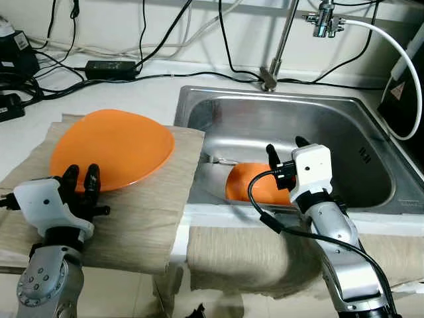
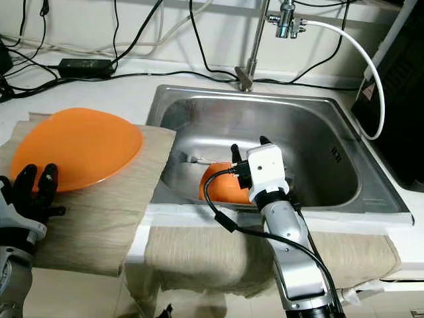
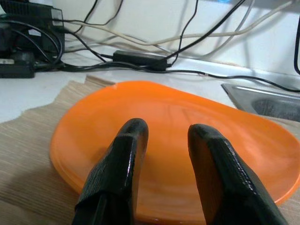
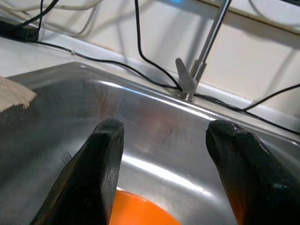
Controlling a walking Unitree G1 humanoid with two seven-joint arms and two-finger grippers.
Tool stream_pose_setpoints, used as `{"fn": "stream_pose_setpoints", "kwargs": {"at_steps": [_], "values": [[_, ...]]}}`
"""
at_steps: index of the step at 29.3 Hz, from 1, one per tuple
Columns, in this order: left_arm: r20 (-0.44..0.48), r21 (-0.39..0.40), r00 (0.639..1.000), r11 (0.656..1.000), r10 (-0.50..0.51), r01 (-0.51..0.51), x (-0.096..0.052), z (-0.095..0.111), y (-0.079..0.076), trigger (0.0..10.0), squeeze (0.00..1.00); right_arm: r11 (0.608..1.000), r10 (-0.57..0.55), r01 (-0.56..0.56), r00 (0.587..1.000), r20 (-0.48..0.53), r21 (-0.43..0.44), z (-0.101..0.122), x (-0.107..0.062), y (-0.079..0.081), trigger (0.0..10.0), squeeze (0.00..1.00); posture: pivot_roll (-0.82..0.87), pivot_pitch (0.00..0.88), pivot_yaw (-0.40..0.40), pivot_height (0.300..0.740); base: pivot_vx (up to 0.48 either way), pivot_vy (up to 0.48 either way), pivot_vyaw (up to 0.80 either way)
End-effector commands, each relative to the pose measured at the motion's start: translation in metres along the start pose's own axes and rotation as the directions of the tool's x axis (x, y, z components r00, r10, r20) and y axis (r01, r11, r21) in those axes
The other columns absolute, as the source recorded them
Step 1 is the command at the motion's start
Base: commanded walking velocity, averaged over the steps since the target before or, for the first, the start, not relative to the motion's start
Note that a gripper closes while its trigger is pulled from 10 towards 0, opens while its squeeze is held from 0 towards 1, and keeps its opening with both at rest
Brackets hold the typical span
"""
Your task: Kitchen organization
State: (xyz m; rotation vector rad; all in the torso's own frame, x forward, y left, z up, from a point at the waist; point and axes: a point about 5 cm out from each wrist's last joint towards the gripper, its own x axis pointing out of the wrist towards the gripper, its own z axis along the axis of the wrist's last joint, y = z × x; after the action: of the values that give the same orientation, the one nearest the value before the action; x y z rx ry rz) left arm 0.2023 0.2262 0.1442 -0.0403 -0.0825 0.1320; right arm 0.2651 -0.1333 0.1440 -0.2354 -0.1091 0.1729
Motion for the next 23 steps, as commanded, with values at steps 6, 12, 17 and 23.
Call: {"fn": "stream_pose_setpoints", "kwargs": {"at_steps": [6, 12, 17, 23], "values": [[-0.031, 0.009, 0.999, 1.0, -0.005, 0.005, 0.002, -0.005, 0.001, 10.0, 0.0, 0.999, -0.037, 0.033, 0.988, -0.147, -0.028, -0.027, -0.031, -0.025, 10.0, 0.0, 0.13, 0.0, -0.032, 0.74, 0.0, 0.0, 0.0], [-0.024, -0.011, 0.998, 0.998, -0.062, 0.062, 0.01, -0.002, -0.013, 10.0, 0.0, 0.998, -0.055, 0.052, 0.986, -0.154, -0.024, -0.026, -0.037, -0.03, 10.0, 0.0, 0.1, 0.001, -0.022, 0.74, 0.0, 0.0, 0.0], [-0.008, -0.015, 0.994, 0.994, -0.109, 0.109, 0.018, 0.004, -0.022, 10.0, 0.0, 0.999, -0.054, 0.054, 0.994, -0.095, -0.005, -0.014, -0.032, -0.022, 10.0, 0.0, 0.09, 0.0, -0.011, 0.74, 0.0, 0.0, 0.0], [-0.004, -0.002, 0.991, 0.991, -0.137, 0.137, 0.022, 0.006, -0.028, 10.0, 0.0, 0.998, -0.063, 0.064, 0.998, -0.011, 0.009, -0.002, -0.025, -0.019, 10.0, 0.0, 0.09, 0.0, -0.008, 0.74, 0.0, 0.0, 0.0]]}}
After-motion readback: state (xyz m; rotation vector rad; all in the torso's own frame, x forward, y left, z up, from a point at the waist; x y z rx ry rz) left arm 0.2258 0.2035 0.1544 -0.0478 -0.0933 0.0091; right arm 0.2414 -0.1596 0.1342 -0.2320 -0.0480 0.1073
